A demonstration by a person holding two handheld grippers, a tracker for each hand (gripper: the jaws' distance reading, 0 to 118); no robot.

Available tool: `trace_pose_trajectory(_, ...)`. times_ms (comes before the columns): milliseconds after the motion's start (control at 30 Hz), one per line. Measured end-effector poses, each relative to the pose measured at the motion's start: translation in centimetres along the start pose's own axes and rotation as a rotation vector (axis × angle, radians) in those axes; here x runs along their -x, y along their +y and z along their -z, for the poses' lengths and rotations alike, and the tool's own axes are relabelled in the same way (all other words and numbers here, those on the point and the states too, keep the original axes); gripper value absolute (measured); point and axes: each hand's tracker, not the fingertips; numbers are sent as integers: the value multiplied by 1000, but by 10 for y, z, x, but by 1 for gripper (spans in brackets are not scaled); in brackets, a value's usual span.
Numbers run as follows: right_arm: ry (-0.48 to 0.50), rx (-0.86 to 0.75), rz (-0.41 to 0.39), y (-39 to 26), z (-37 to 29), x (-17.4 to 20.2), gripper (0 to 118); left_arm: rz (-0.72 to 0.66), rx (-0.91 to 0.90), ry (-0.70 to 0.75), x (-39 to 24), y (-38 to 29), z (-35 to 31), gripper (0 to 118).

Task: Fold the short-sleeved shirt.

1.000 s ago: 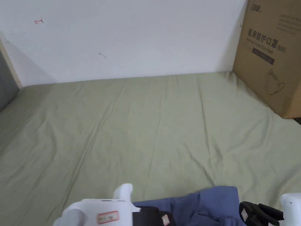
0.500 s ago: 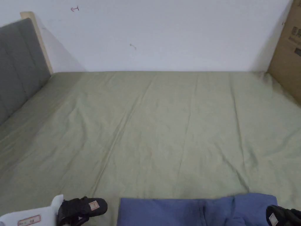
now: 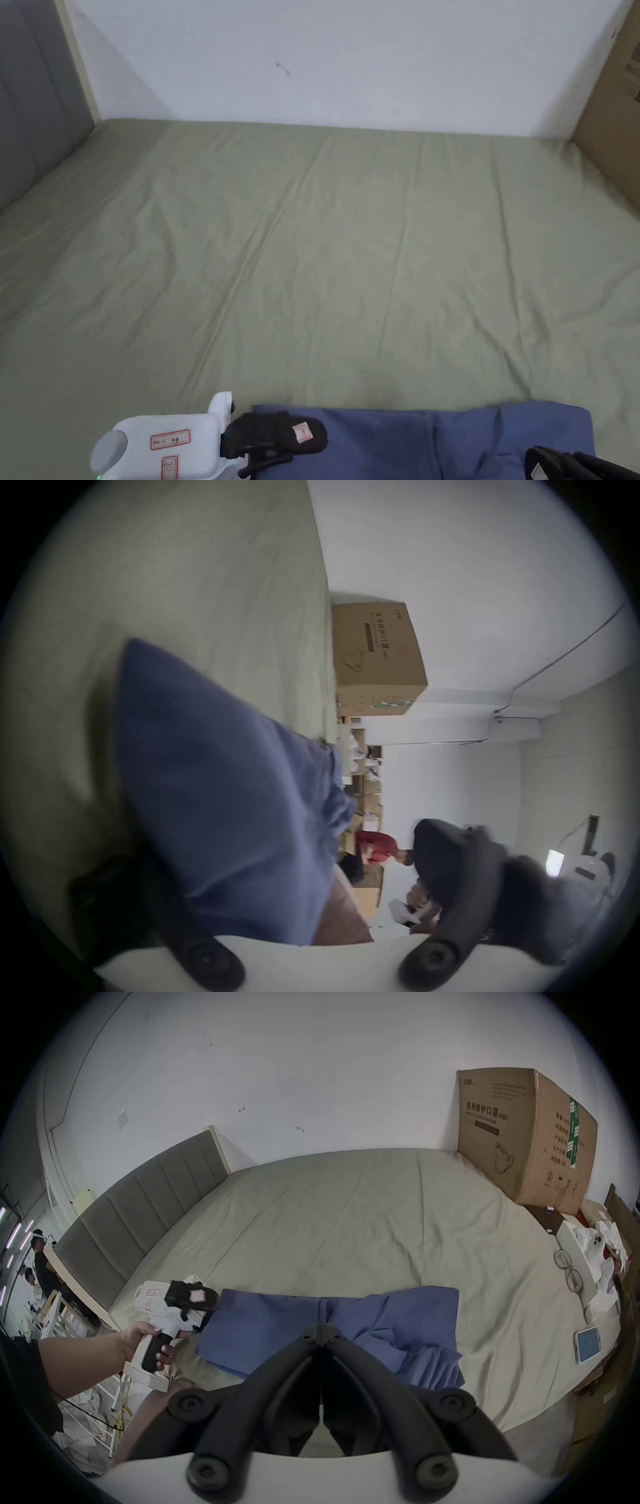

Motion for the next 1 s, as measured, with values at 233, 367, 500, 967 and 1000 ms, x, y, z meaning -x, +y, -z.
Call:
trace_pose_trajectory(233, 15, 2, 40, -4, -7, -8, 0, 178, -16, 395, -45, -9, -11, 10)
trace_pose_trajectory(367, 32, -30, 55, -6, -17, -15, 0, 271, -49, 646, -94, -14, -46, 10)
trace_pose_trajectory(500, 47, -50, 81, -11, -23, -27, 0, 541, -96, 1195, -148, -24, -65, 10)
trace_pose_trajectory(967, -8, -104, 175, -24, -64, -80, 0, 262, 86, 500, -185, -26, 112, 74)
trace_pose_trajectory(1000, -16, -110, 177, -24, -67, -84, 0, 250, 107, 477, -184, -26, 124, 105)
